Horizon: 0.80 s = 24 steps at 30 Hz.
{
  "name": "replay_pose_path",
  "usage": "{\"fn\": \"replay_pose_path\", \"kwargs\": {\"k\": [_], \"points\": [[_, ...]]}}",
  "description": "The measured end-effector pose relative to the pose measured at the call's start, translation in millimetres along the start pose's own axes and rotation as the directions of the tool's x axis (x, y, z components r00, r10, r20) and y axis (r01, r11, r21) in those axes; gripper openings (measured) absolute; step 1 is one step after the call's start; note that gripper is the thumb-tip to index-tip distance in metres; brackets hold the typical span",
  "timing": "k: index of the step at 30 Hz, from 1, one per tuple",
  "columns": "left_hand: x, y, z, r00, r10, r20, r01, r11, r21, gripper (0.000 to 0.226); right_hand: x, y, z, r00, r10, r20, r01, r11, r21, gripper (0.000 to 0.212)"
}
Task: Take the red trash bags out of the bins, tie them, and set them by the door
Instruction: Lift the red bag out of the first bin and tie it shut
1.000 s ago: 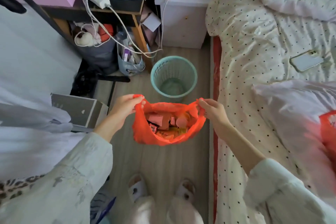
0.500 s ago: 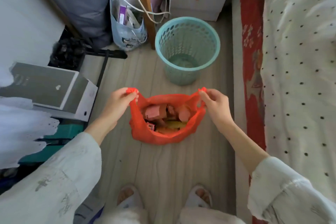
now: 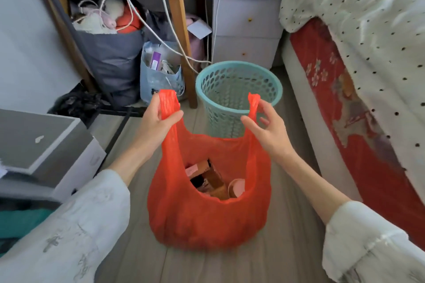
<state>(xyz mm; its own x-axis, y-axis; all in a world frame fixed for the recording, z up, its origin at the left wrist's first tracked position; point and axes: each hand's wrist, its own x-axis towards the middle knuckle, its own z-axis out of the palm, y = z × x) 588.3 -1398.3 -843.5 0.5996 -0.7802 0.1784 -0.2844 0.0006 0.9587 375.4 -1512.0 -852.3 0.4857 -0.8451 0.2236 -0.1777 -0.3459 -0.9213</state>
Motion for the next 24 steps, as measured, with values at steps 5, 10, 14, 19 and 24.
{"fn": "replay_pose_path", "kwargs": {"k": [5, 10, 14, 19, 24], "points": [[-18.8, -19.8, 1.8, 0.998, 0.048, 0.049, -0.046, 0.998, -0.048, 0.045, -21.0, 25.8, 0.3, 0.989, -0.133, 0.07, 0.139, 0.987, -0.081, 0.062], [-40.2, -27.2, 5.5, 1.0, 0.026, 0.009, -0.026, 0.997, -0.07, 0.02, -40.5, 36.6, 2.9, 0.996, 0.0, -0.087, -0.007, 0.997, -0.073, 0.059], [-43.2, -28.6, 0.7, 0.998, -0.016, -0.055, 0.008, 0.989, -0.145, 0.024, -40.4, 44.9, -10.5, 0.994, -0.086, 0.063, 0.102, 0.948, -0.303, 0.092], [-44.6, -27.8, -3.3, 0.994, -0.014, -0.111, -0.006, 0.984, -0.177, 0.02, -47.0, 69.9, -15.4, 0.988, 0.123, 0.095, -0.045, 0.811, -0.584, 0.031], [-56.7, -36.3, -7.7, 0.993, -0.022, -0.12, -0.002, 0.981, -0.196, 0.034, -52.7, 58.5, 5.1, 0.964, 0.258, -0.057, -0.262, 0.961, -0.089, 0.038]]}}
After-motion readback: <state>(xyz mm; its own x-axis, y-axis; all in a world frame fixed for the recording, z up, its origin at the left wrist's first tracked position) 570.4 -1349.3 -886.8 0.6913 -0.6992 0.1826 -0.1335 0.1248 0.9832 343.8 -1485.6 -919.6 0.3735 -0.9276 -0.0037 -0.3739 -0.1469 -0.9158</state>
